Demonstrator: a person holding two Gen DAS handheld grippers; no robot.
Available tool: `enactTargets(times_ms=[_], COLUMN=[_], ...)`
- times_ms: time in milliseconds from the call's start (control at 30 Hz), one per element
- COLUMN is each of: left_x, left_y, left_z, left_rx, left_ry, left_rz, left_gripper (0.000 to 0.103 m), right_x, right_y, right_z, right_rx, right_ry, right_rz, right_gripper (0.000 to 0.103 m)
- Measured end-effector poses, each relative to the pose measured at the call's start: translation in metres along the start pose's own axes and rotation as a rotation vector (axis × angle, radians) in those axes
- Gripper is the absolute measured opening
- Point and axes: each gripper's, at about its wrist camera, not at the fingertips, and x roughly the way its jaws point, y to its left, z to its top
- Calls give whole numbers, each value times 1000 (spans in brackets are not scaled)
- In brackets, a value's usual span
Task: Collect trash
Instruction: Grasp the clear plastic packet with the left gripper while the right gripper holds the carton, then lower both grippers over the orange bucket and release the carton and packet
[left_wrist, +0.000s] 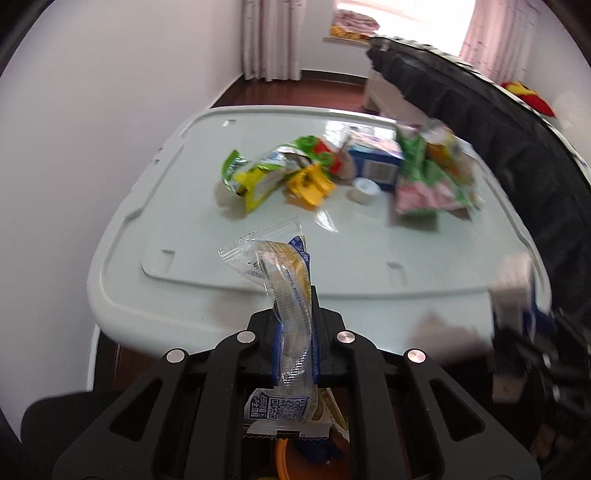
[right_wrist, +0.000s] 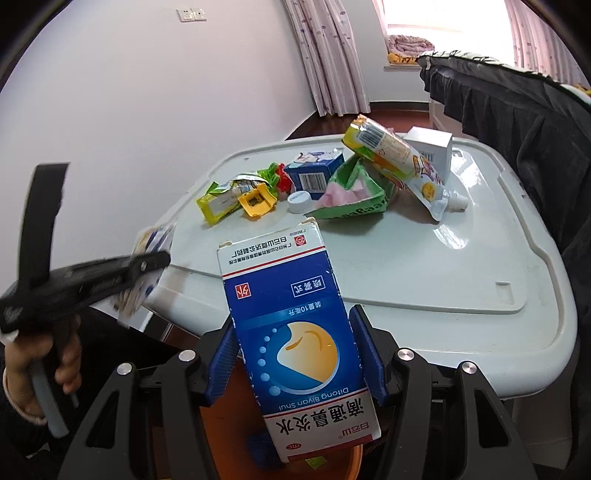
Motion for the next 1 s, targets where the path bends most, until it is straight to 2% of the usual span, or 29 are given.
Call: enactTargets(times_ms=[267,467,533,667,1000], left_x=[-25,-27,-20,-4,37], left_y=[-17,-28,-29,-29,-33], left_z=[-32,-64,-73,-89,-113], left_rx=[67,137,138,109,103], left_ry=[23,60,92,161,313], left_rz=[-115,-146,-154,-178,-176], left_gripper=[10,10,10,10,10], right_x=[-20,-38,-39,-29,4], right_y=[6,11,10,7,2], right_z=[-18,-40,-50,-71,-87], right_rx=[33,72,101,186,218], right_ry=[-2,16,52,148,286], right_rz=[-21,-53,-74,-53,-77], right_gripper=[58,58,58,58,58])
